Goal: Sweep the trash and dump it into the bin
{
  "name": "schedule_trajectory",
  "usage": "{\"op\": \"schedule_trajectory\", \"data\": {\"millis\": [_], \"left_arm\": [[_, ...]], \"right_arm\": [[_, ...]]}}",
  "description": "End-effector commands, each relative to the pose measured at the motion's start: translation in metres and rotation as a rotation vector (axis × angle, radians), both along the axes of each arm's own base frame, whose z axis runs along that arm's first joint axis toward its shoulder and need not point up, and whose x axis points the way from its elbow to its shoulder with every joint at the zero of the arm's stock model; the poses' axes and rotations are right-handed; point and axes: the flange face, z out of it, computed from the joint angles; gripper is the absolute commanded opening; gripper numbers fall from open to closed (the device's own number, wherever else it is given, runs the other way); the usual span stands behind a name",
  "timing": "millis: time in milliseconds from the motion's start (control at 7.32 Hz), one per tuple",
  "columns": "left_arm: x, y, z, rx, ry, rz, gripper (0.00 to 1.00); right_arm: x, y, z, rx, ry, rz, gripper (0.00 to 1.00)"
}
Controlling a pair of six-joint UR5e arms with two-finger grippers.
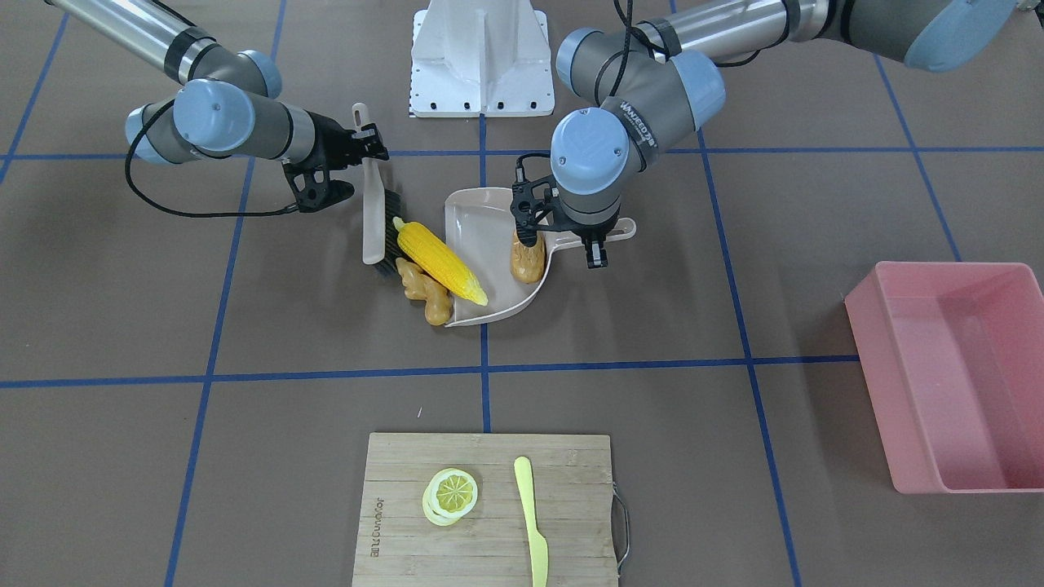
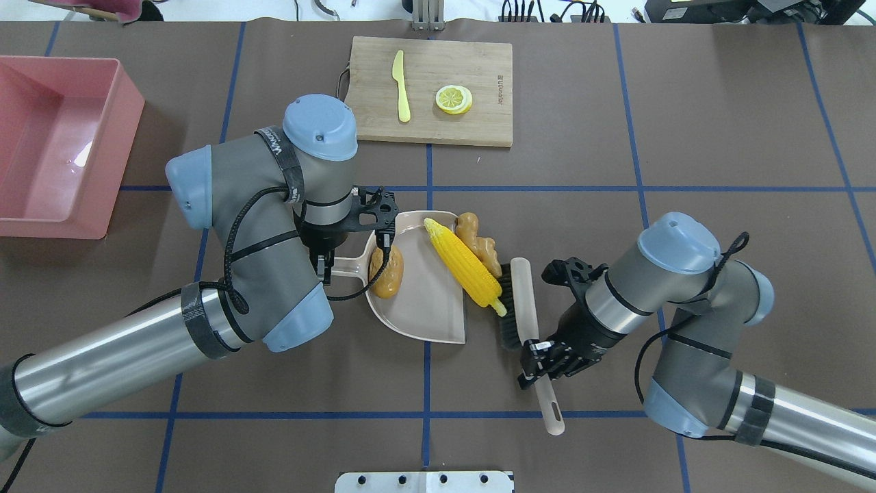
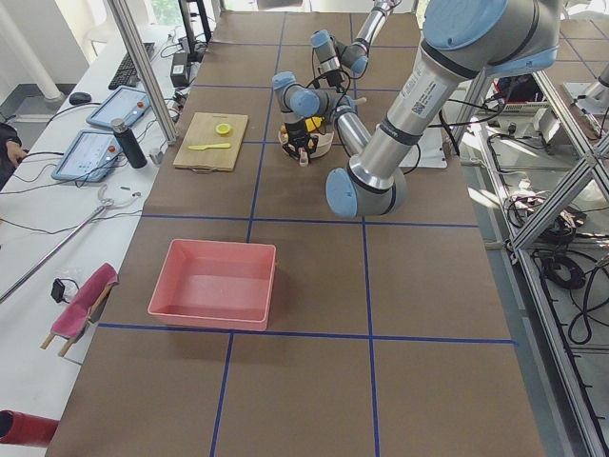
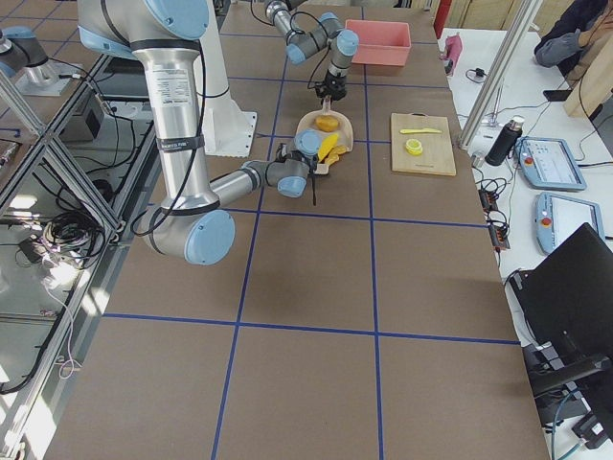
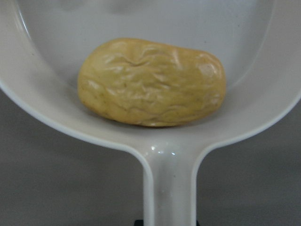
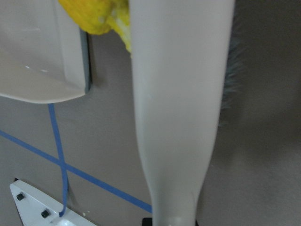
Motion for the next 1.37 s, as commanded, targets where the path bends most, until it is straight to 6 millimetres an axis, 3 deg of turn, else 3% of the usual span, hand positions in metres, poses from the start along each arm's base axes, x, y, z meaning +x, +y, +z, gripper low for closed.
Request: {"op": "schedule_trajectory", "data": {"millis": [0,683,819,1229], "left_arm": [[-0.002,-0.002,-0.001,-0.010,-0.014,-0.005,0.00],[-0.003,-0.002,-0.001,-0.017,-0.024,-0.005,0.00],[-0.003,-0.002,0.000,-0.018,-0.025,-0.005,0.00],[-0.003,-0.002,-0.001,-0.019,-0.028,-0.005,0.00]], "right_arm": [[-0.028,-0.015,-0.043,0.000,0.001,0.003,0.00],[-0.061,-0.011,-0.079,-0.005,0.028,0.009,0.00],[-0.061,-0.009,-0.078,-0.015,0.035,0.009,0.00],[-0.053,-0.003,-0.048,-0.061,0.092,0.003,0.00]]}}
